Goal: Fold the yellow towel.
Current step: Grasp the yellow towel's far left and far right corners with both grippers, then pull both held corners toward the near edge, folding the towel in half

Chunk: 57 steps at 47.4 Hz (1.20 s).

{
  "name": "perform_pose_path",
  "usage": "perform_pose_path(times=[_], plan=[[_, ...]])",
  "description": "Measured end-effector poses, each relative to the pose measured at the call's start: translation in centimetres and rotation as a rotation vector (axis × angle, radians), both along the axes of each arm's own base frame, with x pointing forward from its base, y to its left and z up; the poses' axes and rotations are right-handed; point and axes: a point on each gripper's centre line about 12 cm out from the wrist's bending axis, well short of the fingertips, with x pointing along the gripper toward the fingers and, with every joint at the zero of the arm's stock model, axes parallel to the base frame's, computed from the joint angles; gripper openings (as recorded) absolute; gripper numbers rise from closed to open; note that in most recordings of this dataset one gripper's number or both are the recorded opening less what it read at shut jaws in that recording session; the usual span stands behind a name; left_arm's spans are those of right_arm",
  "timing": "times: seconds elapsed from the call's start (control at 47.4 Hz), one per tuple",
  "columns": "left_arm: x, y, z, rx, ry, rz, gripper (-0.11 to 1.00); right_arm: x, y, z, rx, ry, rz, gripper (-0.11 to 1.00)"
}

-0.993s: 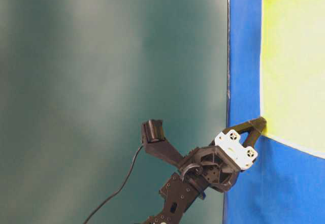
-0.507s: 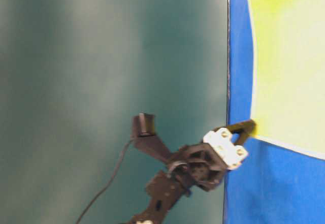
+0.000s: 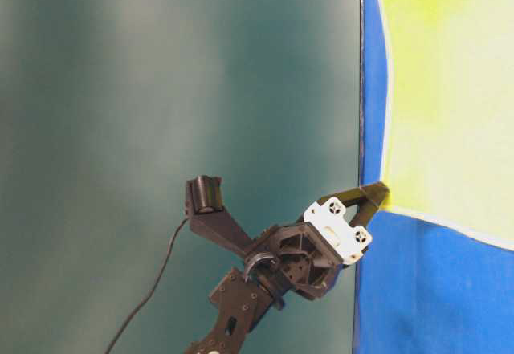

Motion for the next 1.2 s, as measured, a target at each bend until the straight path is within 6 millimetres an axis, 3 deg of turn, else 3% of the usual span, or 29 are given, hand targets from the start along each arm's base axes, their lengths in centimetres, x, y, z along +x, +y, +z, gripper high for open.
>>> perform_pose_path(times=[0.148,0.275,0.634,0.971,1.204], plan=[[0.0,-2.4,1.2,-0.004,0.01,-0.053,0.02,0.3,1.6,0.3,0.027,0.005,0.04,0.03],[-0.1,-5.6,1.9,-0.01,0.016,-0.124,0.02,0.3,4.0,0.6,0.071,0.003,0.085,0.03],[-0.7,-14.1,0.6,-0.036,0.085,-0.318,0.02,0.4,11.7,1.2,0.228,-0.049,0.27,0.03],[-1.2,-18.8,0.2,-0.032,0.105,-0.44,0.01,0.9,17.1,0.5,0.349,-0.027,0.426,0.03],[-1.3,-20.4,0.2,-0.031,0.104,-0.479,0.02,1.3,18.5,-0.1,0.38,-0.001,0.456,0.03]])
